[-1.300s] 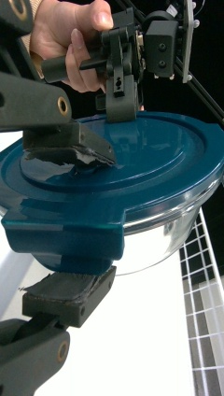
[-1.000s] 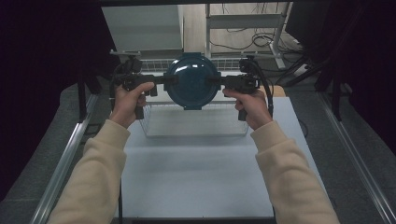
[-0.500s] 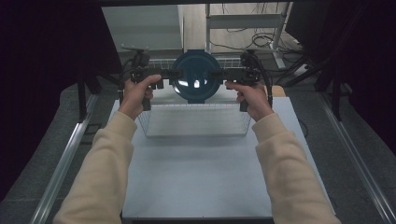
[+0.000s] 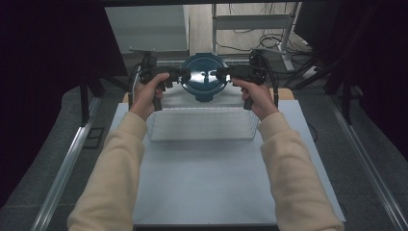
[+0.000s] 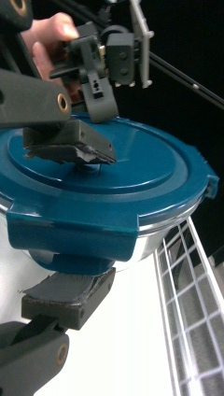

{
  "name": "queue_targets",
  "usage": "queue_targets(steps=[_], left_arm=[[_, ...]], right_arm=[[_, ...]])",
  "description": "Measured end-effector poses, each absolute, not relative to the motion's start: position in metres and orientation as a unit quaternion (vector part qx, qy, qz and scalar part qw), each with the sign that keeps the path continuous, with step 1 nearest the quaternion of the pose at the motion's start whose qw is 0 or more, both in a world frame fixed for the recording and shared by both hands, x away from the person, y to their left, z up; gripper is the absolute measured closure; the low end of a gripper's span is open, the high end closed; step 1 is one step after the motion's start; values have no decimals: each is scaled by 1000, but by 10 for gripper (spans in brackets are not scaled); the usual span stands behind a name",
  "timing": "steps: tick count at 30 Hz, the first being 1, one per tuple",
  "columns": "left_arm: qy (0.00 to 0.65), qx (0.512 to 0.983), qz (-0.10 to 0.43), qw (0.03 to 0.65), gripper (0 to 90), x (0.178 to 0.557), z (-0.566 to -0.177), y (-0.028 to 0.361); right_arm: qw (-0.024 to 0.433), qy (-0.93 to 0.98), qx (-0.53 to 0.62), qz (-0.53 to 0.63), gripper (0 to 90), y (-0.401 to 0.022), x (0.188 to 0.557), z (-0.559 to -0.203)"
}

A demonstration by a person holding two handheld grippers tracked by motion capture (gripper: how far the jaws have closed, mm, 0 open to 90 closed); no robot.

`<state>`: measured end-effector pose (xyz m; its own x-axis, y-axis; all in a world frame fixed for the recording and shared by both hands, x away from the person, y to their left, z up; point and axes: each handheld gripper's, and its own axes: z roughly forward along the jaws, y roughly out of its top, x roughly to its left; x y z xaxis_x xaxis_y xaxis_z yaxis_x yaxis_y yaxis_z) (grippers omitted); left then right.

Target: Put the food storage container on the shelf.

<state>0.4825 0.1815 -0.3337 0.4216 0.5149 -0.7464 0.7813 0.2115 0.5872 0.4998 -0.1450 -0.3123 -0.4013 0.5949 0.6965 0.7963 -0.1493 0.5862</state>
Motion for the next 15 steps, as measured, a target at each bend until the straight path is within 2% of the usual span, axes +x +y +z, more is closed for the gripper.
queue_targets(steps=[9,15], left_arm=[[539,596,-144,578,389,494,-347,180],[539,593,-132,584,382,493,-348,178]], right_arm=[[115,-603,-586,-528,385,-147,510,-325],[111,-596,-590,-533,364,-147,508,-326]])
